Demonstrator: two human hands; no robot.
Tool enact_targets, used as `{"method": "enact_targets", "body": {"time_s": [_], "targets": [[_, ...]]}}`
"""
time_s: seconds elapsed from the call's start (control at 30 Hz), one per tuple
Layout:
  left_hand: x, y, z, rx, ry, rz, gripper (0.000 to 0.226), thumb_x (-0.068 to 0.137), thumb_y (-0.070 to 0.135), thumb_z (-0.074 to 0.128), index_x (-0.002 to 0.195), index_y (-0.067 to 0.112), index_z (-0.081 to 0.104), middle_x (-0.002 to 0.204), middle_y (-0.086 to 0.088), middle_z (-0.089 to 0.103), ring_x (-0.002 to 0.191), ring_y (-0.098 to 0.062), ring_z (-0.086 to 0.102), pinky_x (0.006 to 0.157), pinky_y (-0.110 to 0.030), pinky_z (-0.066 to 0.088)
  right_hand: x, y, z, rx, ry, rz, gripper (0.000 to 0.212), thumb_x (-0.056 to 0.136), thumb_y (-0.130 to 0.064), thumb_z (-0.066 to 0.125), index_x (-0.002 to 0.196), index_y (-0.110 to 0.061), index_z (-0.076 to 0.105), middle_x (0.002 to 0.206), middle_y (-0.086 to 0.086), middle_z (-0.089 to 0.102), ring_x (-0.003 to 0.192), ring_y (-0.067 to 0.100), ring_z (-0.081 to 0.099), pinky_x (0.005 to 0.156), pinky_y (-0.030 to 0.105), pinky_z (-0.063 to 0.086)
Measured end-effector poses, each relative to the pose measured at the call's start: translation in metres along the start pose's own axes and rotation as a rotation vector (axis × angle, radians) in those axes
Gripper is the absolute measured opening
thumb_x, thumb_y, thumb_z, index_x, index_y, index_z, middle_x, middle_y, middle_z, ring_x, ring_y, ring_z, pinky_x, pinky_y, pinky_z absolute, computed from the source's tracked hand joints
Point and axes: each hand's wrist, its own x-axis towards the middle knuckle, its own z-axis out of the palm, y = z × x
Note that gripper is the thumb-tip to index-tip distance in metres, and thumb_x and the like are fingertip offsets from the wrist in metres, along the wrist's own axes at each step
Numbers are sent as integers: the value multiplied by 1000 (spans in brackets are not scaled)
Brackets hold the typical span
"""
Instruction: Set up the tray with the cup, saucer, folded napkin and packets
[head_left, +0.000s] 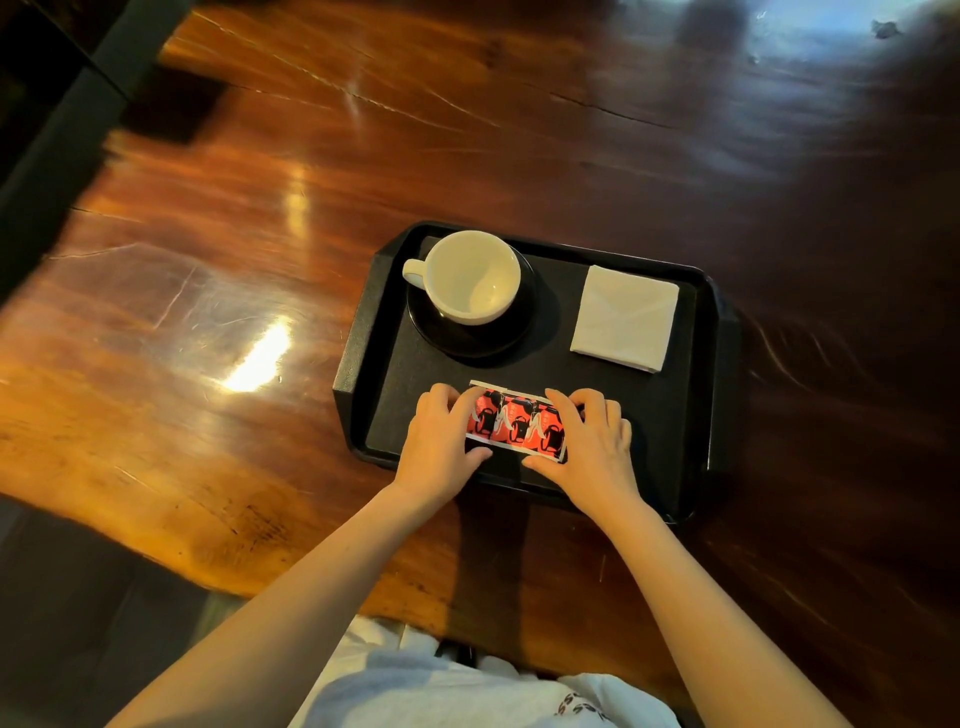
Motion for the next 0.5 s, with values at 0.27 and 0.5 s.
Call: {"method": "enact_targets", "body": {"time_s": [0.27,0.5], "targets": [[2,4,5,61,27,30,62,83,29,68,137,20,40,128,-6,43,117,-19,40,94,-28,41,-1,3,-3,19,-4,-11,79,77,-47,68,142,-27,28,137,2,33,125,21,29,106,38,26],[1,6,-5,74,44,39,58,84,28,66,136,18,41,126,-7,44,116,-20,41,93,-30,42,1,0,-11,41,-50,-3,85,75,-53,67,144,-27,25,139,3,30,127,22,28,108,40,26]]}}
